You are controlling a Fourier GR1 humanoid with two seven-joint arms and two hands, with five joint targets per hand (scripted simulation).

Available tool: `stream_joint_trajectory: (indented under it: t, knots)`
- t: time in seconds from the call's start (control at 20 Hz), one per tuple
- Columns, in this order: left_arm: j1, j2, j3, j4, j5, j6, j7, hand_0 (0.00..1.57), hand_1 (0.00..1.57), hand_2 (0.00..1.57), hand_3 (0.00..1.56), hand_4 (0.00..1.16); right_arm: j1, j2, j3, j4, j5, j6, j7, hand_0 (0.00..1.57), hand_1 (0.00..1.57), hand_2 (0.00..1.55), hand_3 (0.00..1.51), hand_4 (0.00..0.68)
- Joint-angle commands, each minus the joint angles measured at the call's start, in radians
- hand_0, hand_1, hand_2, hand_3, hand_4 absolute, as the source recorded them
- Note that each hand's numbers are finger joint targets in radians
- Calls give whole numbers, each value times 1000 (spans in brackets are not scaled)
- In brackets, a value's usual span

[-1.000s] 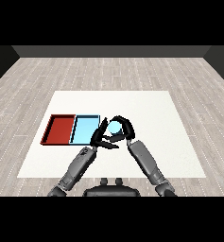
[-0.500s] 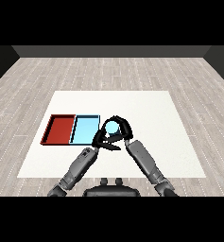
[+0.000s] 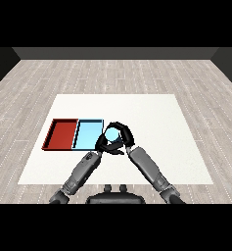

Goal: Pick the blue can and put it in the blue box

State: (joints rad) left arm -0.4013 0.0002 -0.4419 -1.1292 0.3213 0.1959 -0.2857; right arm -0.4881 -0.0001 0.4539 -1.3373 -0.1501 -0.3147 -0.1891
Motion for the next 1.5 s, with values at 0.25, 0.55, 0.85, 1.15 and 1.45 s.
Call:
stream_joint_trajectory:
  t: [0.25,0.55,0.85,1.15,1.45]
  knots:
    - [-143,0,-59,98,15,161,51,0,0,0,0,165,-42,0,74,60,-74,-37,-51,1513,1513,1472,1412,547]
    - [-227,1,-83,98,-45,227,195,0,0,0,0,0,27,-1,52,26,-54,16,-70,1490,1490,1458,1403,570]
    - [-135,1,-125,80,-7,316,102,1112,1112,1098,839,694,9,-1,48,28,-88,5,-75,1473,1473,1455,1400,572]
    - [-104,1,-101,42,-38,285,95,695,695,776,556,656,3,-1,62,-35,-62,-13,-12,1477,1477,1452,1399,592]
    - [-79,1,-35,71,54,270,-75,1571,1571,1563,1433,643,48,-1,46,-42,-130,10,-24,1438,1438,1434,1393,520]
